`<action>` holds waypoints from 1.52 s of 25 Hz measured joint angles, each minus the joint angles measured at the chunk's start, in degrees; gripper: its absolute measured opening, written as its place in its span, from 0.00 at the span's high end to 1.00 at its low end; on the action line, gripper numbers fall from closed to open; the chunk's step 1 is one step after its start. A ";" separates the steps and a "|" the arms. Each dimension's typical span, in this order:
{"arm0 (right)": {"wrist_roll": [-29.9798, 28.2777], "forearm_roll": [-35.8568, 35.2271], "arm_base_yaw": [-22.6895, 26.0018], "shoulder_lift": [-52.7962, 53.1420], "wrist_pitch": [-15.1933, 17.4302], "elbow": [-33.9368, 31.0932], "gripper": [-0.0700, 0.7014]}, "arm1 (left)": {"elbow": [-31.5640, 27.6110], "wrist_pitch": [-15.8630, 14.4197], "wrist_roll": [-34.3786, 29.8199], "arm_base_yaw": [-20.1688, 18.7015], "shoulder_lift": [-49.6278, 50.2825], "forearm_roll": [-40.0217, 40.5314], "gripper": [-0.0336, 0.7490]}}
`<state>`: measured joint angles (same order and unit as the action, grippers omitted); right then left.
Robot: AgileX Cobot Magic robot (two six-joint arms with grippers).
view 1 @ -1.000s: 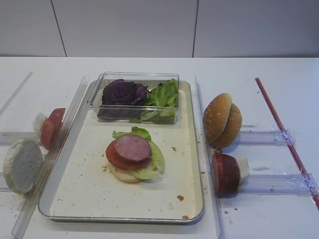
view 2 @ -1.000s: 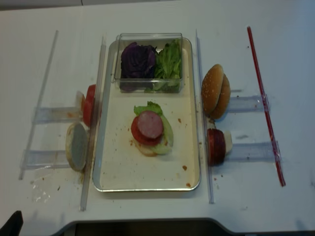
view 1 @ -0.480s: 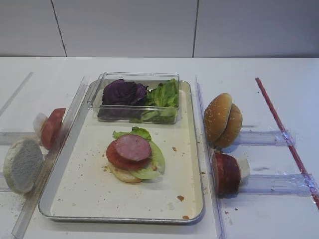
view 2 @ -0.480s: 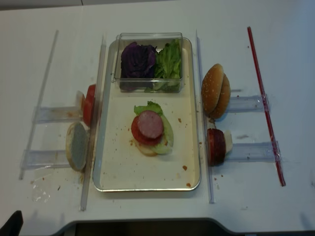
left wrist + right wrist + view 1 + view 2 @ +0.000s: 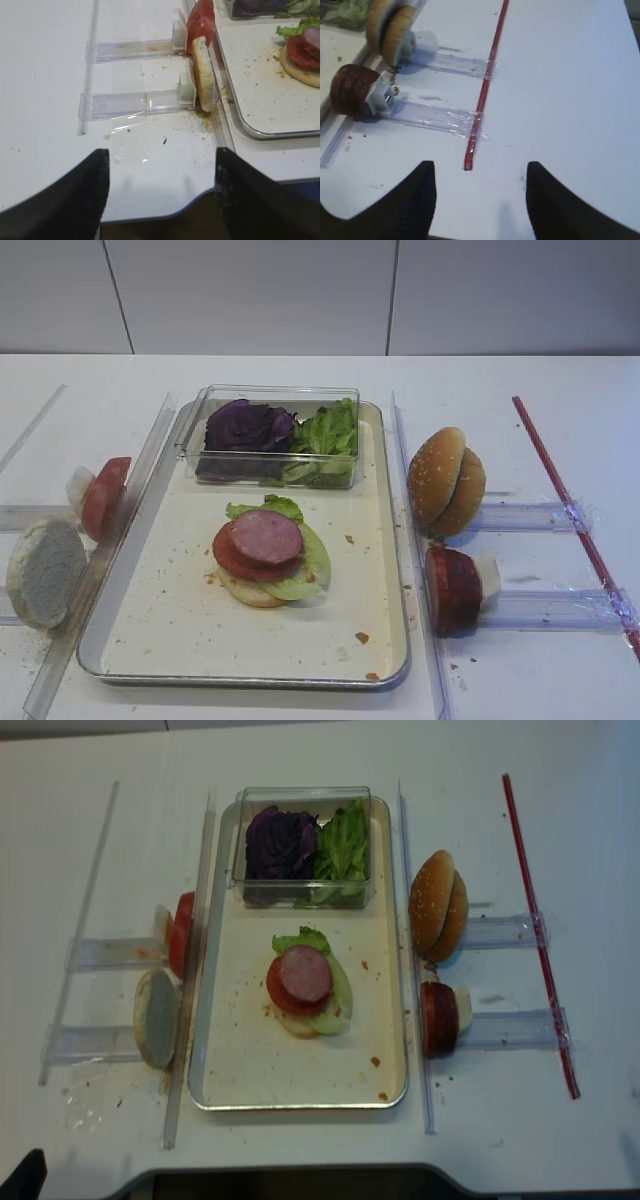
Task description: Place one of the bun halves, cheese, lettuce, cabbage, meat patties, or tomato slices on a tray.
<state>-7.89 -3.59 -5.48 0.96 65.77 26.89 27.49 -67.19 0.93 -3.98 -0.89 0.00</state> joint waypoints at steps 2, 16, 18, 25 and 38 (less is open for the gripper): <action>2.50 1.80 0.00 0.00 -0.01 0.00 0.36 | 0.00 0.00 0.00 0.00 0.00 0.00 0.40; 3.71 2.61 0.00 0.00 -0.01 0.00 0.36 | 0.00 0.00 0.00 0.00 0.00 0.00 0.42; 3.71 2.61 0.00 0.00 -0.01 0.00 0.36 | 0.00 0.00 0.00 0.00 0.00 0.00 0.42; 3.71 2.61 0.00 0.00 -0.01 0.00 0.36 | 0.00 0.00 0.00 0.00 0.00 0.00 0.42; 3.71 2.61 0.00 0.00 -0.01 0.00 0.36 | 0.00 0.00 0.00 0.00 0.00 0.00 0.42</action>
<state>-4.18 -0.98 -5.48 0.96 65.77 26.89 27.49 -67.19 0.93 -3.98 -0.89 0.00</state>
